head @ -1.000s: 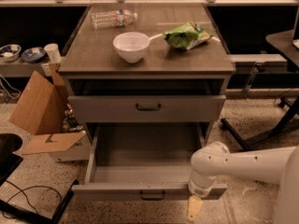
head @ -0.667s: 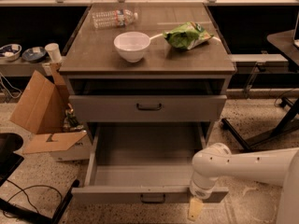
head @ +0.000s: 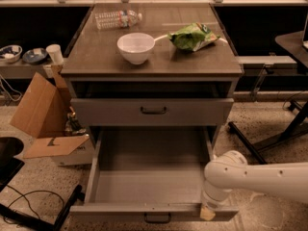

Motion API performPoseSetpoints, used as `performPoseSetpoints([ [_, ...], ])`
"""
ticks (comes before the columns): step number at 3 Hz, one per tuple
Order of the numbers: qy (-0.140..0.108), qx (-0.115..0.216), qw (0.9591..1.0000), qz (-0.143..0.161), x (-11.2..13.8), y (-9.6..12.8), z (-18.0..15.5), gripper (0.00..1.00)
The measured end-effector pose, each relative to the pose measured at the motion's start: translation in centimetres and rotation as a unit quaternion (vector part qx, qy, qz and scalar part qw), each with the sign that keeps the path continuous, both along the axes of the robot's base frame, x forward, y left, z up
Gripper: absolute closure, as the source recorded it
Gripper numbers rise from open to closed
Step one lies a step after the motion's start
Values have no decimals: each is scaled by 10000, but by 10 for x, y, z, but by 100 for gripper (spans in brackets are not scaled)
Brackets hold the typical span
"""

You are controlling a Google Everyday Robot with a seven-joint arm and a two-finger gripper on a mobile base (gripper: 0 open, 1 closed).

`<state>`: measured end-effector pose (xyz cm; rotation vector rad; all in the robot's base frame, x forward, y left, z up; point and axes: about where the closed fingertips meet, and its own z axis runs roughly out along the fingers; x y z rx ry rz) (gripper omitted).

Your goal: Open middle drawer

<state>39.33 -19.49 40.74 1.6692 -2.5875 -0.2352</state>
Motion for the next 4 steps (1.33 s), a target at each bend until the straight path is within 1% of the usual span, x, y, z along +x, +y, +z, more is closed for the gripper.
performPoseSetpoints([
  [1,-7,-57,10000,-31,-7,-3,5,95],
  [2,75,-157,9998,-44,-25,-7,8,100],
  [3,33,-131,9999,36,-24,-4,8,86],
  [4,35,-238,9997,46,-19,-6,12,61],
])
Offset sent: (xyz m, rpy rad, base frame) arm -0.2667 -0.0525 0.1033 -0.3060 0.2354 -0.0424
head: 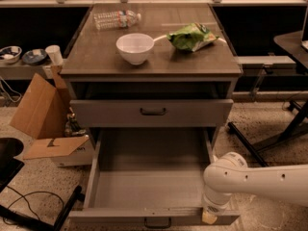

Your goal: Open middle drawer

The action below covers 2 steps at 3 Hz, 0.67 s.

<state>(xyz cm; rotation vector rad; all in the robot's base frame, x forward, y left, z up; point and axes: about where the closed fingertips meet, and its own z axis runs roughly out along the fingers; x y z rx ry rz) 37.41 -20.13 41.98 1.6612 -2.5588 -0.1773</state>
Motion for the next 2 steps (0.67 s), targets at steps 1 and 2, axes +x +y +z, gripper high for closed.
performPoseSetpoints([
  [1,-5,-89,10000,-15,3,-3,7,32],
  [2,-25,-584,9981,-172,17,-24,61,9],
])
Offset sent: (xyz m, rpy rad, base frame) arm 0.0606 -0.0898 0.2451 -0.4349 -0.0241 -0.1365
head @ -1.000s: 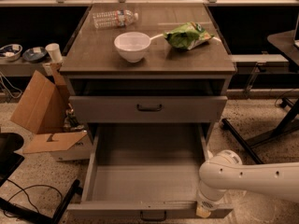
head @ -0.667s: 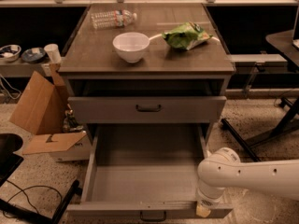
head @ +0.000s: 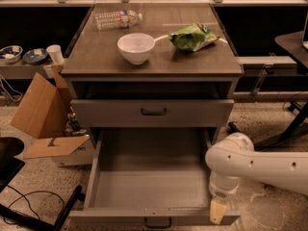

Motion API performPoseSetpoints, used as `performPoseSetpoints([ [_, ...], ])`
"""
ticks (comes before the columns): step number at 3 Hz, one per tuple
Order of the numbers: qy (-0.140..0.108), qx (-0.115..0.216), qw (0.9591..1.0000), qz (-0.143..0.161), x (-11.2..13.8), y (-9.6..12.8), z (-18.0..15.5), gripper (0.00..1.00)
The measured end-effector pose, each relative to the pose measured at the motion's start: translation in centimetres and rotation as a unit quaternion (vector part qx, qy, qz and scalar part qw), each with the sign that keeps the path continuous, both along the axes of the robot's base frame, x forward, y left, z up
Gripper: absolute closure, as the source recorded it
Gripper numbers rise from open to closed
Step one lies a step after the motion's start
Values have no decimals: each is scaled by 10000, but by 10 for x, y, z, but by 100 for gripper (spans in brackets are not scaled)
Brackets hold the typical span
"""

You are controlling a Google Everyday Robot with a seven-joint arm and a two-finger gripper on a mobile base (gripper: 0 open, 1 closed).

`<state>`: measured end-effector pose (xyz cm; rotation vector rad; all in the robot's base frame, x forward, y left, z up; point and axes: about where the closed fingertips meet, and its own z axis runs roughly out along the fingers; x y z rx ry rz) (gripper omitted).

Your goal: Open middle drawer

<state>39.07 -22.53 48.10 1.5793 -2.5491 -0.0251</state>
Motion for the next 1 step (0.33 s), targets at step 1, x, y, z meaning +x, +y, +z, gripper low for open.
performPoseSetpoints([
  [1,-161,-892,9957,-193,17,-33,81,0],
])
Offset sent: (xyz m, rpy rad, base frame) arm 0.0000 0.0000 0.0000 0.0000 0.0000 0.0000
